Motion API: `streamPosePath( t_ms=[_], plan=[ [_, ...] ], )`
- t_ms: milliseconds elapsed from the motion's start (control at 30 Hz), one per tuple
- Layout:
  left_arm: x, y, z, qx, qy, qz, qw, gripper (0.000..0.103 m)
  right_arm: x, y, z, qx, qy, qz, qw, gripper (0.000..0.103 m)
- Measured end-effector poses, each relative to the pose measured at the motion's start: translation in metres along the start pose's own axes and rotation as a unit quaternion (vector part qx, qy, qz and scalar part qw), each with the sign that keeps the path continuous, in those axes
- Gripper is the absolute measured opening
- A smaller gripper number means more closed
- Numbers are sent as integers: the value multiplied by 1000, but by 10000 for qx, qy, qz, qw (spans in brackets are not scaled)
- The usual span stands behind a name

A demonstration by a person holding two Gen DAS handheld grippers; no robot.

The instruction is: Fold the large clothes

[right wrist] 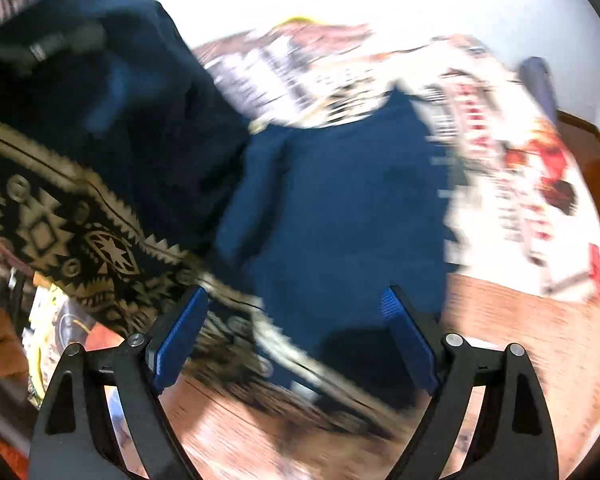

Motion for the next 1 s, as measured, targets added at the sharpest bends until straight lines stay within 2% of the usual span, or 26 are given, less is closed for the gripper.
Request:
streamPosePath(
  t_ms=[100,167,233,300,367,400,500,600,800,900,1000],
  plan=[
    [28,25,-20,183,488,699,9962,11,-34,11,-31,160,405,-148,9989,87],
    [48,48,-33,519,525,1168,9904,11,-51,19,-47,153,539,-169,9983,87],
    [66,75,-43,948,489,1632,9808,11,-63,29,-58,207,665,-185,9974,87],
    [71,94,-46,1181,558,1853,9740,14,-67,34,-64,312,724,-173,9967,87],
    [68,106,-53,1656,673,1863,9661,22,-71,39,-69,413,743,-178,9962,87],
    [65,107,-56,1791,690,1856,9637,32,-73,42,-71,458,755,-190,9959,87],
    [52,102,-60,1981,797,1947,9573,49,-82,48,-71,623,724,-271,9951,87],
    [32,95,-59,2040,929,2008,9537,52,-91,45,-68,686,655,-370,9948,87],
    [-20,84,-37,2060,863,1768,9586,52,-112,34,-32,320,549,-677,9957,87],
    [-42,77,-26,2230,652,1519,9607,52,-116,25,-9,29,361,-849,9957,87],
    [-50,67,-7,2328,282,1245,9641,56,-108,13,11,-185,168,-866,9959,87]
  ],
)
Point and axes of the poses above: each gripper's, at about its wrist camera, not at the fingertips, and x roughly the way its jaws point, z to its left, y to its underside, the point moved 1 cm from there along x, roughly the way its jaws point, and after that the axes turned 10 degrees about -y, right-handed, at the moved point
